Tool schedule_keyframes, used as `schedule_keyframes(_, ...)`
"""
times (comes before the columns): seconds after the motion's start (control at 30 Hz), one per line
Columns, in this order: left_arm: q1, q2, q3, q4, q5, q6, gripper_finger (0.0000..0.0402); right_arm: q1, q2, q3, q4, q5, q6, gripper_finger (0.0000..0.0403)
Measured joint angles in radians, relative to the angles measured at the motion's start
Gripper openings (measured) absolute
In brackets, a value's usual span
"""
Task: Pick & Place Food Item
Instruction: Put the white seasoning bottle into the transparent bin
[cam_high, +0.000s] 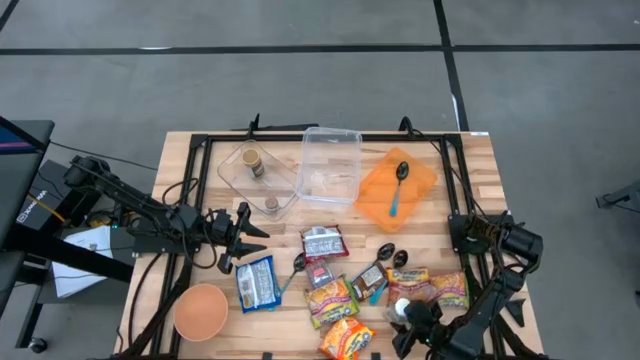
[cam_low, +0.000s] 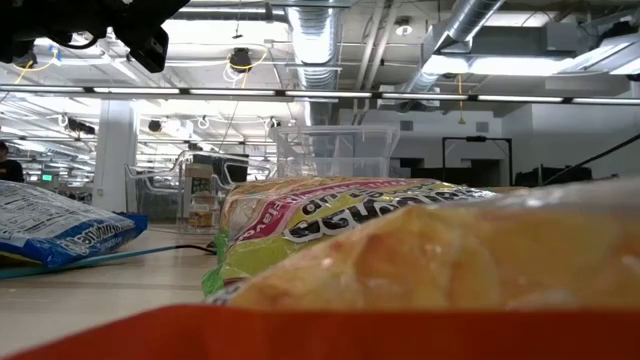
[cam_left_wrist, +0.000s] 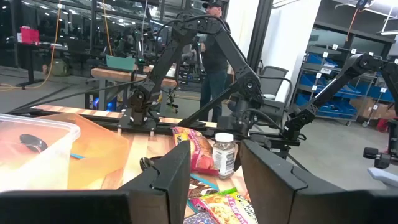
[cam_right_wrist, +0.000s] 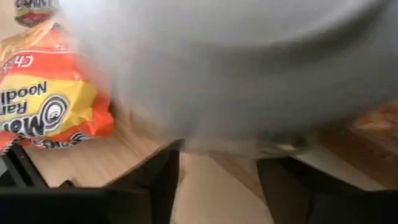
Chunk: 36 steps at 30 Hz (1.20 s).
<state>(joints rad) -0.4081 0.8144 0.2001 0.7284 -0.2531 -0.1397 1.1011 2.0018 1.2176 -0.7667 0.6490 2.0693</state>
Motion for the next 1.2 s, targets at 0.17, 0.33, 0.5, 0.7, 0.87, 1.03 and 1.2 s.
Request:
schedule_keyframes(0.17, 0.0, 0.0, 0.0, -0.005, 0.0, 0.0, 0.0135, 0.013, 0.0, 0.0, -0.002, 0.031, -0.005, 0.0077)
schedule_keyframes(0.33, 0.0, 0.0, 0.0, -0.007, 0.0, 0.0, 0.0135, 0.026, 0.0, 0.0, 0.038, 0.075, -0.058, 0.0018)
schedule_keyframes(0.5, 0.0, 0.0, 0.0, -0.007, 0.0, 0.0, 0.0135, 0.026, 0.0, 0.0, 0.061, 0.076, -0.074, 0.0016)
schedule_keyframes(0.7, 0.0, 0.0, 0.0, -0.007, 0.0, 0.0, 0.0135, 0.023, 0.0, 0.008, 0.135, 0.074, -0.285, 0.0077)
schedule_keyframes(0.87, 0.0, 0.0, 0.0, -0.007, 0.0, 0.0, 0.0135, 0.003, 0.0, 0.074, 0.122, 0.066, -0.617, 0.0155)
schedule_keyframes(1.03, 0.0, 0.0, 0.0, -0.007, 0.0, 0.0, 0.0135, -0.036, -0.001, 0.17, -0.026, 0.058, -1.039, 0.0239)
schedule_keyframes(1.2, 0.0, 0.0, 0.0, -0.008, 0.0, 0.0, 0.0135, -0.111, -0.002, 0.224, -0.199, 0.044, -1.288, 0.0281)
